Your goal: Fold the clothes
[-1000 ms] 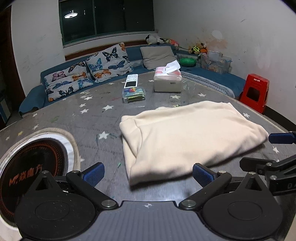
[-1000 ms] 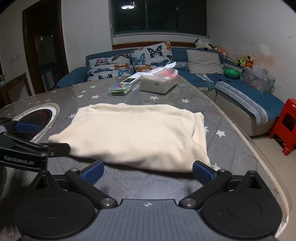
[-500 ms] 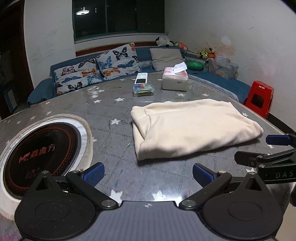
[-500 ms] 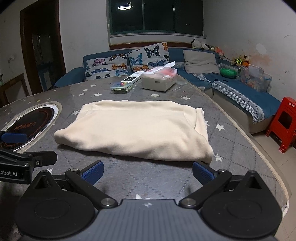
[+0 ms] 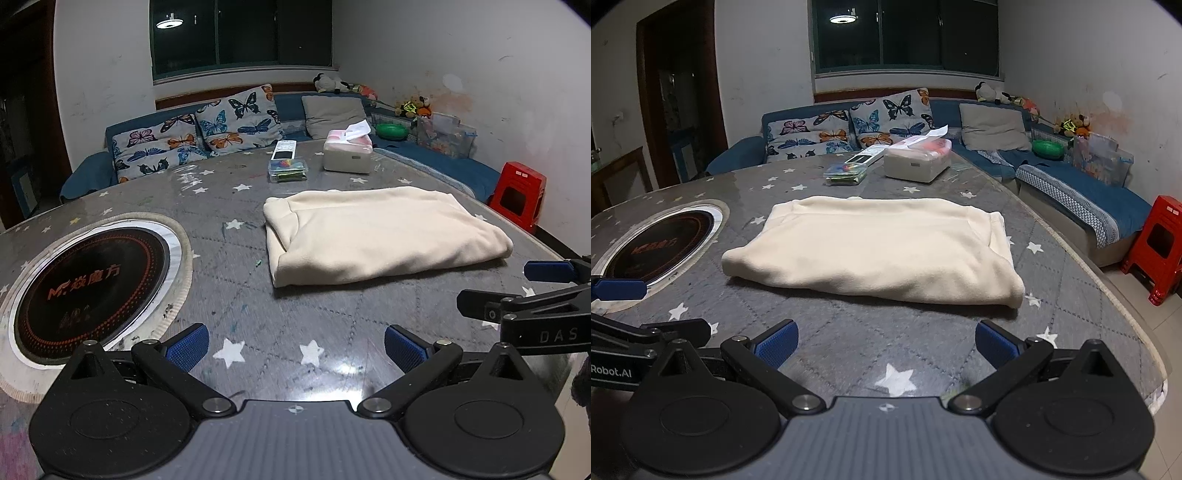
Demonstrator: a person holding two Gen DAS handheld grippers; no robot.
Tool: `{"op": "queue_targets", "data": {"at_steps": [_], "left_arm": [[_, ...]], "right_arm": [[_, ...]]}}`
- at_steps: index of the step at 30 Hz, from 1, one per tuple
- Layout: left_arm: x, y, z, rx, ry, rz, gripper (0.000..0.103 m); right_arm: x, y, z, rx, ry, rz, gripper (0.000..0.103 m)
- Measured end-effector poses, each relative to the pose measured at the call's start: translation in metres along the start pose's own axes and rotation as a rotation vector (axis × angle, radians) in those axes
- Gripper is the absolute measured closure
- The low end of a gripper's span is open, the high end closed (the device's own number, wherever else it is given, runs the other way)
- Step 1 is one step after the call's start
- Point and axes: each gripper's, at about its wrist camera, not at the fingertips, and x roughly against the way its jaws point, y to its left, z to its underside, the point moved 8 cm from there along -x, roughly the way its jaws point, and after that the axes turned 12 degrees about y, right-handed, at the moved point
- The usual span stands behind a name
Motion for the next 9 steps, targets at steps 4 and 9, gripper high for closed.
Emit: {"op": "queue_targets", "data": {"at_steps": [4, 9], "left_arm": [[0.0036, -0.0013, 0.0022, 0.0, -0.009, -0.002, 0.0], [0.0068, -0.0012, 0.0043, 0.001, -0.015, -0.013, 0.0]], "right_arm": [[0.0028, 0.002, 0.0045, 0.006, 0.001, -0.001, 0.0], [0.0052, 0.0052, 0.0078, 0.014, -0.001, -0.005, 0.0]]}}
